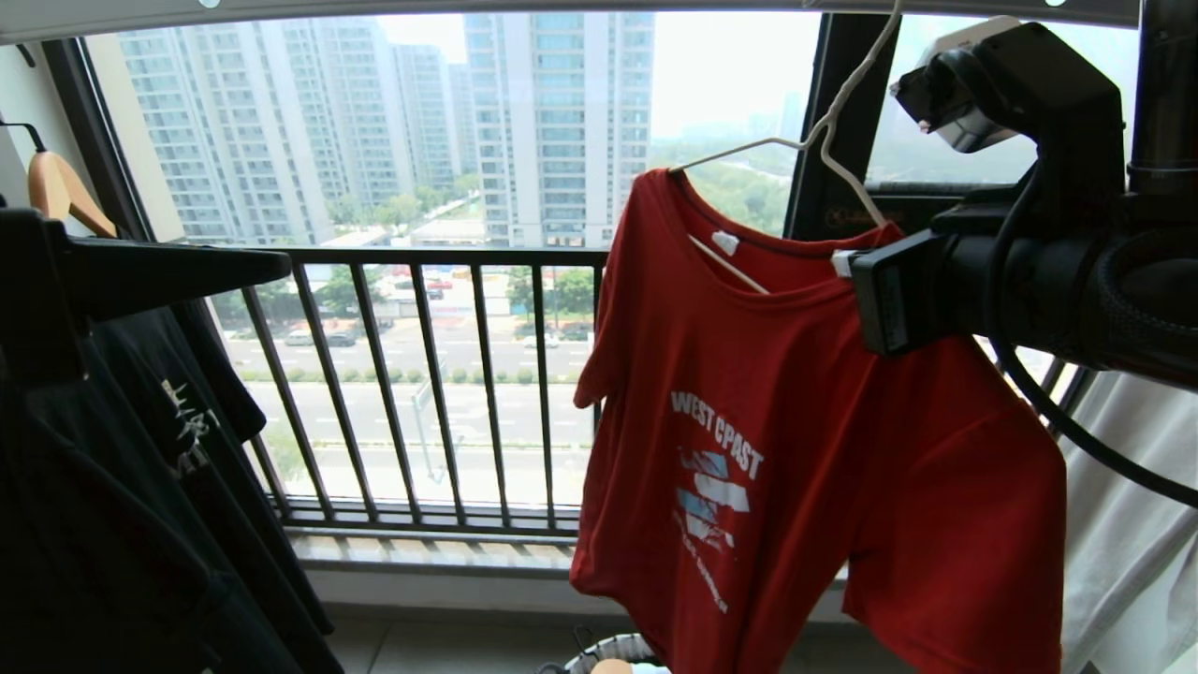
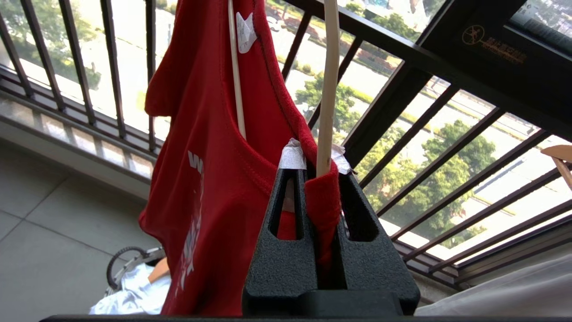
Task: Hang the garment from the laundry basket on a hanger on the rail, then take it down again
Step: Hang the clothes rack on the clothesline
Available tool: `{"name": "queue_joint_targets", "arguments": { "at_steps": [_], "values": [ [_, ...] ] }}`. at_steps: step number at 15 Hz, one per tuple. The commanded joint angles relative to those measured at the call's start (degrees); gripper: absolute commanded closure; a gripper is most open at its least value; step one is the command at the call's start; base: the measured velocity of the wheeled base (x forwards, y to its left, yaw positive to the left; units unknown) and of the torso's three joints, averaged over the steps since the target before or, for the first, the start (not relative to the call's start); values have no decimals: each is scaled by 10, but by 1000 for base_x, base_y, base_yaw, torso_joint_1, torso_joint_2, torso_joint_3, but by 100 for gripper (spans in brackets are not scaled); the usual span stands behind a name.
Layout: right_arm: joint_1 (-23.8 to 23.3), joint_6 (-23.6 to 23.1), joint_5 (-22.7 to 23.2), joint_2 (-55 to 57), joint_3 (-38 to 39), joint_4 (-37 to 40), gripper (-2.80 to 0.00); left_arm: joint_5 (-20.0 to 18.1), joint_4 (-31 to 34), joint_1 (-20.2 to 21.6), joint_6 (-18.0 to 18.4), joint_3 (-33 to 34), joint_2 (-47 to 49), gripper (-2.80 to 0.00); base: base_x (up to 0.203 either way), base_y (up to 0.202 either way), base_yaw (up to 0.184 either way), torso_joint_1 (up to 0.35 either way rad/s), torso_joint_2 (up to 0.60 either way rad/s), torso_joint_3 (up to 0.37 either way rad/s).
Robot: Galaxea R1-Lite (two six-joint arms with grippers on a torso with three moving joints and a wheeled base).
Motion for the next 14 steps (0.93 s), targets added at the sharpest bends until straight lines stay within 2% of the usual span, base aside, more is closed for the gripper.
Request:
{"name": "queue_joint_targets", "arguments": {
  "at_steps": [1, 10, 14],
  "values": [
    [0, -5, -2, 15, -15, 0, 0, -1, 1, 0, 0, 0, -1, 0, 0, 0, 0, 0, 0, 0],
    [-2, -35, -6, 54, -85, 2, 0, -1, 1, 0, 0, 0, -4, 0, 0, 0, 0, 0, 0, 0],
    [-25, -35, -4, 84, -109, 3, 0, -1, 1, 0, 0, 1, -9, 0, 0, 0, 0, 0, 0, 0]
  ]
}}
